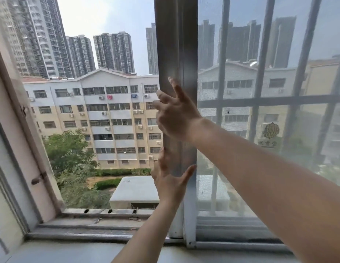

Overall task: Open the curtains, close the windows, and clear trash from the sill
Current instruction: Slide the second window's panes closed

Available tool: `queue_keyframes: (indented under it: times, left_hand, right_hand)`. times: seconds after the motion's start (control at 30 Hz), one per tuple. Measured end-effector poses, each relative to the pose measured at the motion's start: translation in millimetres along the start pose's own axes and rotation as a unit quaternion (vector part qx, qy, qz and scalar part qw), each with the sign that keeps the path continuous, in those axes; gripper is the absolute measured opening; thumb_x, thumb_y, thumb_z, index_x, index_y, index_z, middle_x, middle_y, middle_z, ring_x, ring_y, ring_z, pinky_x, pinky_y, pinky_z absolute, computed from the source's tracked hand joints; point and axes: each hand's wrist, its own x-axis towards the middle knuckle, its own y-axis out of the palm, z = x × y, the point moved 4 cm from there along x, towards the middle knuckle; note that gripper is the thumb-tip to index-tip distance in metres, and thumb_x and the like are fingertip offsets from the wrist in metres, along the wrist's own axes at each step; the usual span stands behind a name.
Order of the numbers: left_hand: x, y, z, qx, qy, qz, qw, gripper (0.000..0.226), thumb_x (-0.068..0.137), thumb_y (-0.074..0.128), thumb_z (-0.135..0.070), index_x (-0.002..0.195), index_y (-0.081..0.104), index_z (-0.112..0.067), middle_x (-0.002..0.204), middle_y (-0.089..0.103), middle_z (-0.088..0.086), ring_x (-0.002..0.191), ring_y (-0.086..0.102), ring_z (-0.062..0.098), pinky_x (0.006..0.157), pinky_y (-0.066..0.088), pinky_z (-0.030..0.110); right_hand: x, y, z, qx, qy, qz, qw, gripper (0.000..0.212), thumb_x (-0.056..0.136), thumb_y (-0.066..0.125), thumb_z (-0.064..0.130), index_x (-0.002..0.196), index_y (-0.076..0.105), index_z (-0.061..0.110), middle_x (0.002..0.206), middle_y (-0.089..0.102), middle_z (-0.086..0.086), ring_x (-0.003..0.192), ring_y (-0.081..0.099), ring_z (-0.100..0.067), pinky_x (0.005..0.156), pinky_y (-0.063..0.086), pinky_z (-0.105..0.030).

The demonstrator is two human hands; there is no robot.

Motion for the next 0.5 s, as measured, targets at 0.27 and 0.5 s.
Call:
queue_keyframes:
  times: [0.27,0.5]
  left_hand:
    - [2.0,10.7,-0.8,-0.037,0.006,-0.013,0.999,0.100,0.062,0.077,-0.050,0.140,0.016,-0.035,0.136,0.030,-0.002,0.124,0.036,0.016,0.090,0.034,0.026]
    - [-4.2,-9.9,-0.2,0.045,0.062,0.105,0.992,0.109,0.071,0.074,-0.041,0.141,-0.010,-0.040,0.154,0.006,-0.006,0.138,0.014,0.011,0.103,0.019,0.025]
  right_hand:
    - [-1.2,5.5,0.5,-0.018,0.000,0.026,1.000,0.026,0.093,0.043,0.022,0.094,0.068,0.015,0.129,0.053,0.000,0.139,0.026,-0.030,0.110,-0.004,-0.062]
    - [-8.6,18.5,4.7,0.032,0.050,0.054,0.997,0.042,0.095,0.033,0.026,0.134,0.043,0.014,0.154,0.024,-0.006,0.145,0.006,-0.026,0.110,-0.012,-0.058]
